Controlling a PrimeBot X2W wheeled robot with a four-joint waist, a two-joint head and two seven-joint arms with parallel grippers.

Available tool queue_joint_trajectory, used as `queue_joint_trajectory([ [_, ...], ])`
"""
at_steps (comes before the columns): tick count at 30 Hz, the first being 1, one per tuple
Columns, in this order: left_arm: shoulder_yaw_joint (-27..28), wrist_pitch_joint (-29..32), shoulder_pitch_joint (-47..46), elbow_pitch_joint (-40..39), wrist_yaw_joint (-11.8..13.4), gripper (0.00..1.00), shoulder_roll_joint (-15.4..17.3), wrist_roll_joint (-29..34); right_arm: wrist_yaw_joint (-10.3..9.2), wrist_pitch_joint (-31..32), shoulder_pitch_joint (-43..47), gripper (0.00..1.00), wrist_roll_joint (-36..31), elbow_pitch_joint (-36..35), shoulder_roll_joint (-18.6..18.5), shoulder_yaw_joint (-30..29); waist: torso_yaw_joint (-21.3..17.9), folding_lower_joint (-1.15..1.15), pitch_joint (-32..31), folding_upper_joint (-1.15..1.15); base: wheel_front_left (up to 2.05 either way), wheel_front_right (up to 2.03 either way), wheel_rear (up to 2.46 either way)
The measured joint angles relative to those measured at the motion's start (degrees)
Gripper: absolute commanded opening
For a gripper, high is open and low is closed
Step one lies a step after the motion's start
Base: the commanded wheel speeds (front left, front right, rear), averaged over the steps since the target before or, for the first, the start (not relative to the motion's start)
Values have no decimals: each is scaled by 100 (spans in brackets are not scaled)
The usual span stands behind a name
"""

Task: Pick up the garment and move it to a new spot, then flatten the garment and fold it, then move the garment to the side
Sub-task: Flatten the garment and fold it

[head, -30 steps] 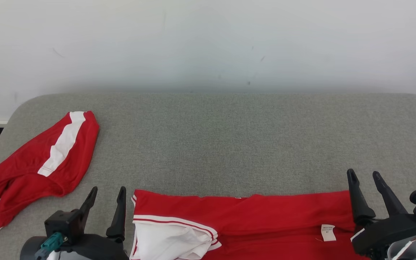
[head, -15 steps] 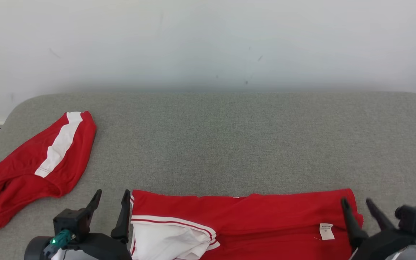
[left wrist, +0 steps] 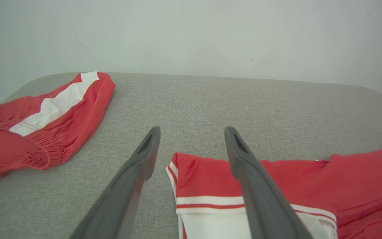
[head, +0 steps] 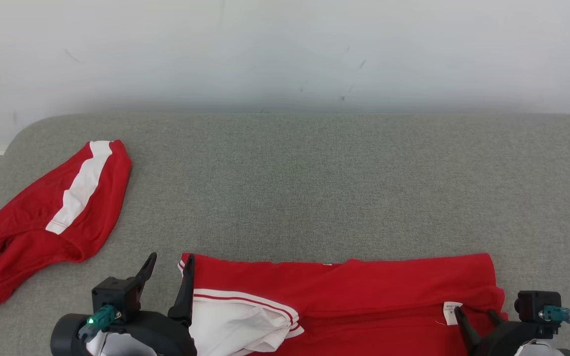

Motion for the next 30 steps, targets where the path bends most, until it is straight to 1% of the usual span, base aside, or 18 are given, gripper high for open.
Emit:
queue_joint_trajectory([
  [3,-30,15,-43,9,0,100,-2,13,-69,51,-19,100,-7,185,3,1,7,0,16,0,0,0,0],
  [5,-73,16,-52,16,-3,100,-19,14,-152,52,-1,100,-55,255,-10,-22,19,0,29,0,0,0,0],
  [10,-103,22,-70,22,-24,100,-48,21,-359,-26,9,100,-186,131,-97,-201,75,0,101,0,0,0,0],
  [13,-85,22,-70,24,-24,100,-36,21,-437,-94,10,100,-265,16,-205,-303,75,0,143,0,0,0,0],
  [15,-81,22,-69,24,-24,100,-36,20,-452,-113,9,100,-268,-34,-291,-374,61,0,167,0,0,0,0],
  [19,-97,22,-77,58,-27,100,-55,20,-481,-131,31,100,-234,-80,-316,-482,48,0,199,0,0,0,0],
  [23,-98,22,-79,77,-43,100,-56,20,-444,-148,209,100,55,-435,-255,-615,44,-1,209,0,0,0,0],
  [27,-57,15,-79,90,-49,100,-31,11,-443,-158,197,100,59,-700,-355,-710,2,-1,218,0,0,0,0],
  [30,-81,15,-91,97,-52,100,-38,11,-436,-145,129,100,60,-726,-382,-690,-34,-1,237,0,0,0,0],
])
